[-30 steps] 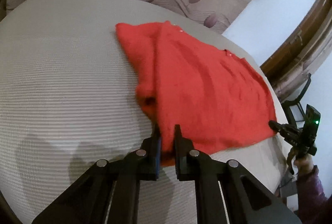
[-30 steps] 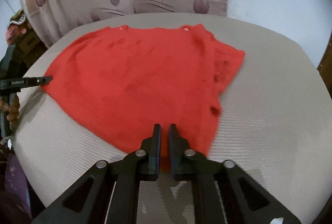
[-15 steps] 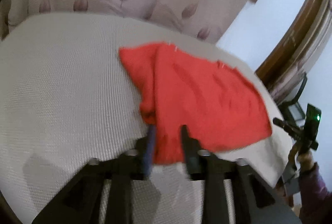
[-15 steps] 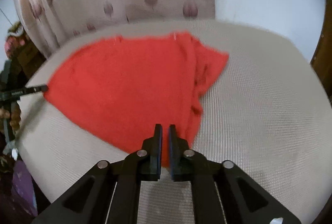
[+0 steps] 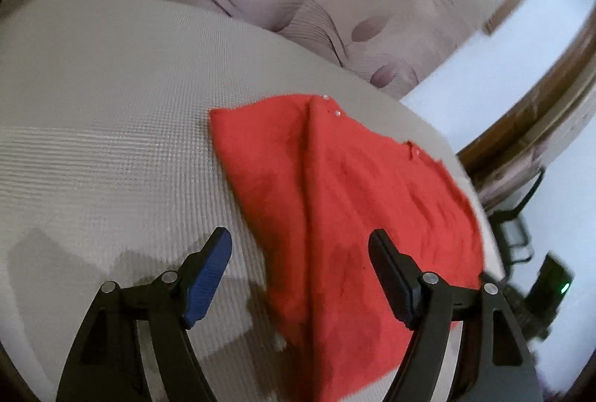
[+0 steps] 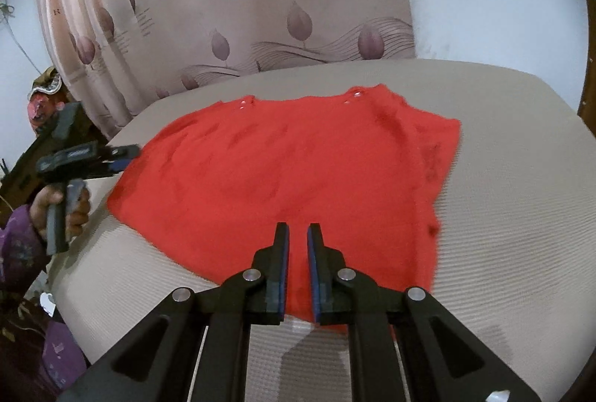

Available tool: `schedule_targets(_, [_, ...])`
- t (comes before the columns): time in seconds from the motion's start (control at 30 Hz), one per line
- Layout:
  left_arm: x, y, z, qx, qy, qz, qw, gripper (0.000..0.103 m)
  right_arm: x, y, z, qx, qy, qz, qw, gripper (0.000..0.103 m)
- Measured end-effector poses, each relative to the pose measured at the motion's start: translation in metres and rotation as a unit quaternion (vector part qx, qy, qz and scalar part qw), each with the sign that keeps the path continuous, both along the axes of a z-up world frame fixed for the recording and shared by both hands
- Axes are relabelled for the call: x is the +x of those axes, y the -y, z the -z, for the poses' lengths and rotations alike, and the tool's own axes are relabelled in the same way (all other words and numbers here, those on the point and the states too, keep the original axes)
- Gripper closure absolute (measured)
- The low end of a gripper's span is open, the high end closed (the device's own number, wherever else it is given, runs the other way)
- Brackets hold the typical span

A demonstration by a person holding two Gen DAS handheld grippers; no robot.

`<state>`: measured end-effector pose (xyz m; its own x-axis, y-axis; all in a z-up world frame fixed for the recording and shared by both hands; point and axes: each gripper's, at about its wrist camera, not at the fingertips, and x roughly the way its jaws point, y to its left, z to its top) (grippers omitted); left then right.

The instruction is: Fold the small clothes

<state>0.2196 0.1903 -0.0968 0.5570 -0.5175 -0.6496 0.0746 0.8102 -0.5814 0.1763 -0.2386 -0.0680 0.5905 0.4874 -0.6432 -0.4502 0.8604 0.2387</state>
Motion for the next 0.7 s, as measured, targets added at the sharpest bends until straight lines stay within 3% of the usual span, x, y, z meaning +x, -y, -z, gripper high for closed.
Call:
schedule_targets(0.1, [0.012, -0.003, 0.006, -0.032, 0.002, 0.012, 0.9994, 0.027, 0.001, -0.006, 0.004, 0.004, 0.003, -0.002, 1.0, 0.092])
schedule_targets(0.27, [0.029, 0.006, 0.005, -0.017, 0.01, 0.042, 0.9989, 0.027, 0.003, -0.016, 0.009, -0.004, 0.0, -0.007, 1.0, 0.092])
schedule_targets(0.33, [0.031, 0.015, 0.002, 0.019, 0.023, 0.048, 0.9984, 0.032, 0.002, -0.017, 0.012, -0.008, -0.003, -0.009, 1.0, 0.092])
schedule_targets(0.37, [0.03, 0.022, 0.001, 0.055, 0.033, 0.052, 0.9966, 0.047, 0.002, -0.018, 0.012, -0.009, -0.003, -0.01, 1.0, 0.092])
schedule_targets(0.4, [0.03, 0.029, 0.001, 0.088, 0.037, 0.056, 0.9939, 0.055, 0.001, -0.018, 0.012, -0.009, -0.003, -0.01, 1.0, 0.092])
schedule_targets(0.47, [0.029, 0.033, 0.0, 0.101, 0.039, 0.049, 0.9929, 0.068, 0.001, -0.018, 0.013, -0.009, -0.005, -0.007, 1.0, 0.091])
schedule_targets(0.7, [0.022, 0.05, -0.005, 0.174, 0.061, 0.046, 0.9818, 0.07, 0.0, -0.024, 0.013, -0.023, -0.007, -0.002, 1.0, 0.087])
